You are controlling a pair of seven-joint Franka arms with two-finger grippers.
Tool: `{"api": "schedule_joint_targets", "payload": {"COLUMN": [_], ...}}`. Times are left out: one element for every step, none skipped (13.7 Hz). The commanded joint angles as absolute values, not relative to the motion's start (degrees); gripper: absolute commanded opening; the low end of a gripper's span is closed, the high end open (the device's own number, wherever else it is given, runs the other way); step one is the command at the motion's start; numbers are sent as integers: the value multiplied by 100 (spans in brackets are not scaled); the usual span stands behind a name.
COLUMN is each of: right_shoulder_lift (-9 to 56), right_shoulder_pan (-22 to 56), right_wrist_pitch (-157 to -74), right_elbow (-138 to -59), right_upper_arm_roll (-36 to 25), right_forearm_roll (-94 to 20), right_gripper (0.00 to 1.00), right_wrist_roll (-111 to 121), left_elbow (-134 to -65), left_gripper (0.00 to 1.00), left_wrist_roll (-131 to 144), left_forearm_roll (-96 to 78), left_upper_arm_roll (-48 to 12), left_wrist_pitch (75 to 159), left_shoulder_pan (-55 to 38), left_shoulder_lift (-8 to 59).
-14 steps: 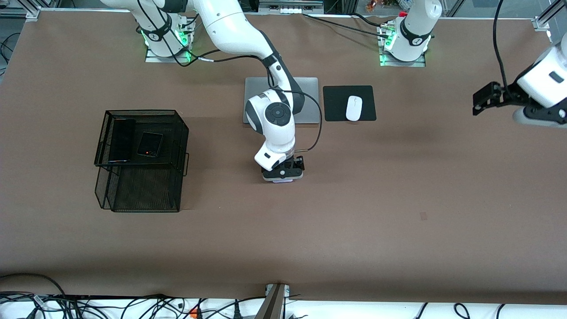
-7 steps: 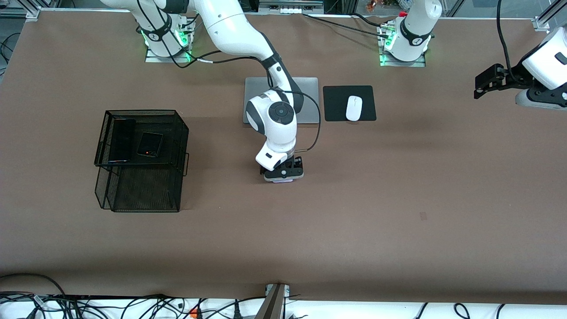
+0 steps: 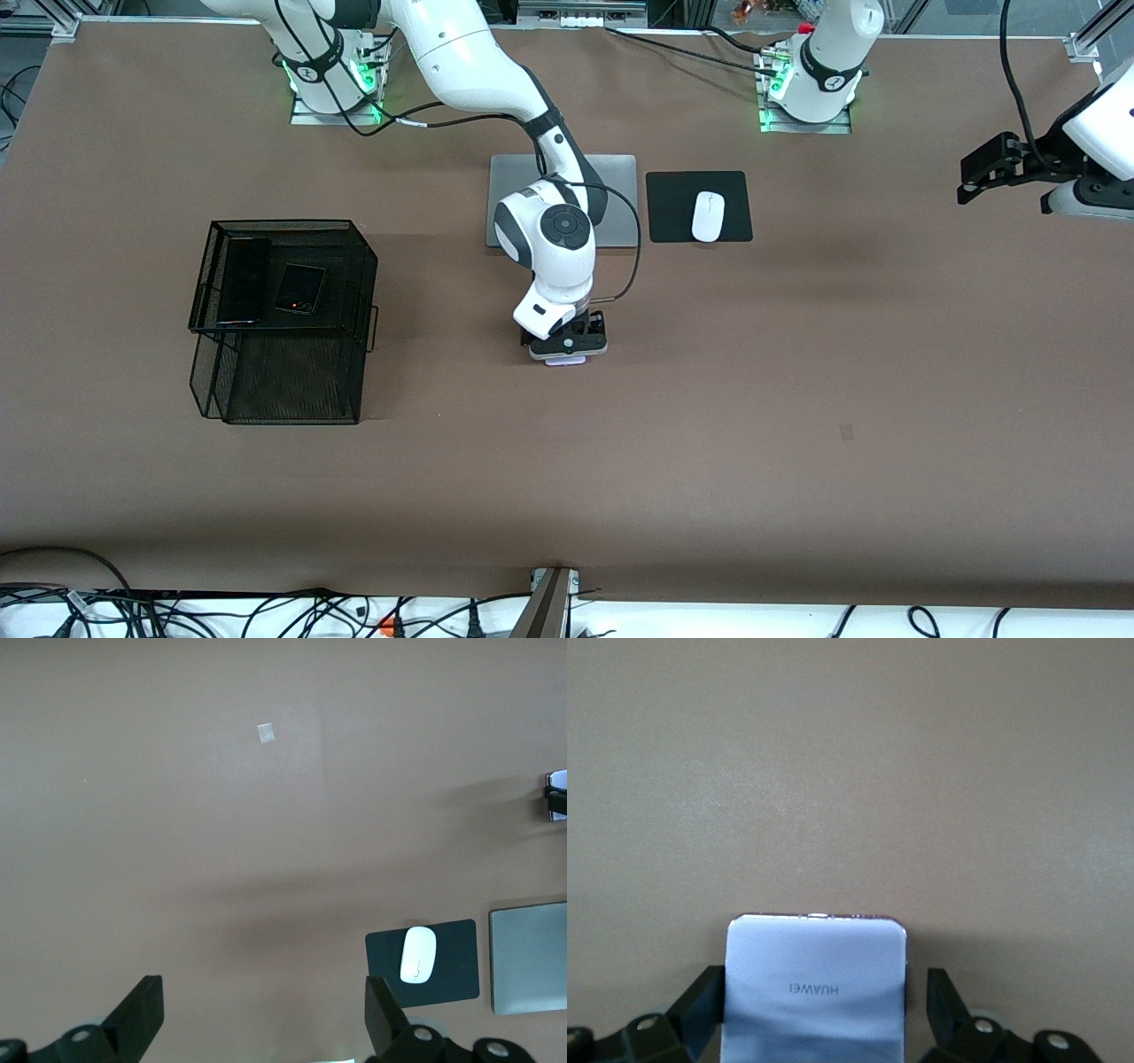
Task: Place phones with both arms
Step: 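Carry the white phone with the right gripper to the mesh basket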
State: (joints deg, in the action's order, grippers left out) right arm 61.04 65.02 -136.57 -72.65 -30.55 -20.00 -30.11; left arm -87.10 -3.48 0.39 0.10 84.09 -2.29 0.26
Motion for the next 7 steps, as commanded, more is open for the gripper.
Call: {"api": "schedule_joint_targets", "payload": {"right_shoulder_lift": [6143, 6144, 6144, 6117, 6100, 6065, 5986], "right_shoulder_pan": [6513, 6513, 6513, 6513, 6521, 6513, 6513], "right_wrist_pitch": [-13842, -13904, -13930, -13922, -13913, -13878, -13782], "right_elbow": [-7295, -7304, -7295, -7304, -7304, -7304, -7304], "right_upper_arm_roll": [-3041, -3041, -3041, -3041, -3067, -3076, -3111], "right_forearm_roll": [-1881, -1881, -1898, -1890, -1890, -1898, -1907], "right_gripper": [98, 83, 38, 19, 3, 0, 0], "right_wrist_roll": [-3137, -3129, -3155, -3147, -3129, -3129, -3120], "left_elbow": [-8833, -8824, -8824, -8824, -8824, -8798, -8780], "left_gripper": [100, 100, 100, 100, 100, 100, 100], "left_wrist_roll": [-300, -168, -106, -105, -105, -105, -105], "left_forearm_roll": [-35, -35, -44, -44, -44, -44, -44], "left_upper_arm_roll": [-9, -26, -35, -35, -44, -35, -26], "left_wrist_pitch": [8586, 8622, 8657, 8666, 8649, 8622, 8596], "left_shoulder_pan": [-176, -167, -167, -167, -176, -176, -176], "left_shoulder_lift": [-105, -105, -114, -114, -106, -79, -70]}}
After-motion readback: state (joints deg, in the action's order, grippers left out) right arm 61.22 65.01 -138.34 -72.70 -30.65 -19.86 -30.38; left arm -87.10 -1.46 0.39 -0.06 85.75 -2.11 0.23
